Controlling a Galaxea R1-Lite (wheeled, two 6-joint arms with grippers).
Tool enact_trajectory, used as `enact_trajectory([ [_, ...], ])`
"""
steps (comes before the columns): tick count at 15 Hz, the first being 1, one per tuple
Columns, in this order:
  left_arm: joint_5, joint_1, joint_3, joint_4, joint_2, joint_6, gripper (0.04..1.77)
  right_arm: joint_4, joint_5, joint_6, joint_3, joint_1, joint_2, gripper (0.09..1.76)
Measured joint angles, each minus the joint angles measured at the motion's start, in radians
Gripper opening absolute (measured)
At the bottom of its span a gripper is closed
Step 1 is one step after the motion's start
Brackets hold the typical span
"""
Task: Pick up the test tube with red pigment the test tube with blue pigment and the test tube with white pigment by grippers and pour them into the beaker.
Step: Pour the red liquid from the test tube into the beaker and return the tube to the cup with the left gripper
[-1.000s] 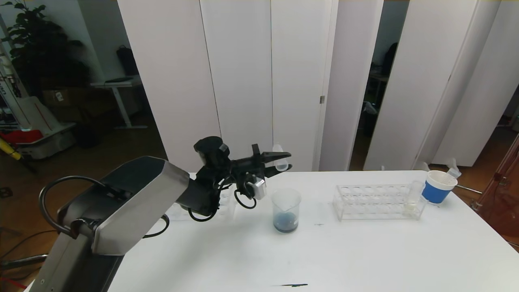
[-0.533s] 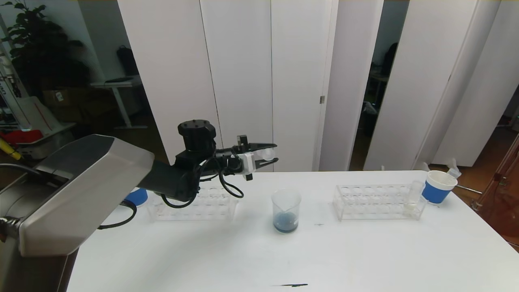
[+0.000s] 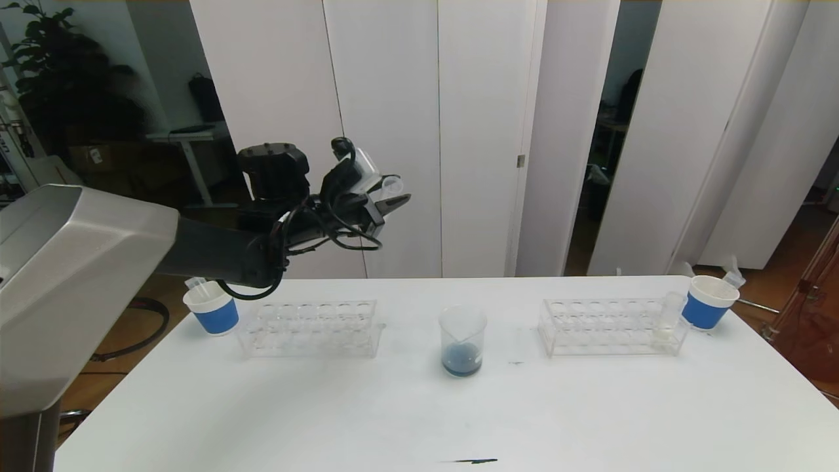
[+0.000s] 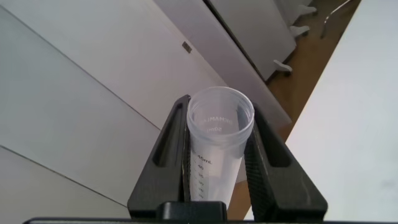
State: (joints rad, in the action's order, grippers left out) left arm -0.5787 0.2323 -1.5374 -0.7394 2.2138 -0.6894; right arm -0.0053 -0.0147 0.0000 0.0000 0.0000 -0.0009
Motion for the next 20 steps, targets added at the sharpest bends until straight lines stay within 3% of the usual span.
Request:
enact_trajectory([
  [3, 0.209, -0.022, -0.018, 0.051, -0.057, 0.276, 0.58, 0.0, 0.0, 0.0, 0.0, 0.0, 0.0, 1.75],
  [5, 0.303, -0.06, -0.019, 0.191, -0.117, 0.371, 0.58, 0.0, 0.0, 0.0, 0.0, 0.0, 0.0, 1.75],
  [7, 0.381, -0.123, -0.019, 0.327, -0.173, 0.41, 0.58, 0.0, 0.0, 0.0, 0.0, 0.0, 0.0, 1.75],
  [10, 0.496, -0.207, -0.012, 0.412, -0.243, 0.533, 0.58, 0.0, 0.0, 0.0, 0.0, 0.0, 0.0, 1.75],
  [13, 0.577, -0.29, 0.036, 0.481, -0.303, 0.573, 0.58, 0.0, 0.0, 0.0, 0.0, 0.0, 0.0, 1.75],
  [15, 0.608, -0.345, 0.072, 0.494, -0.33, 0.655, 0.58, 0.0, 0.0, 0.0, 0.0, 0.0, 0.0, 1.75],
  [20, 0.623, -0.457, 0.18, 0.4, -0.36, 0.693, 0.58, 0.0, 0.0, 0.0, 0.0, 0.0, 0.0, 1.75],
])
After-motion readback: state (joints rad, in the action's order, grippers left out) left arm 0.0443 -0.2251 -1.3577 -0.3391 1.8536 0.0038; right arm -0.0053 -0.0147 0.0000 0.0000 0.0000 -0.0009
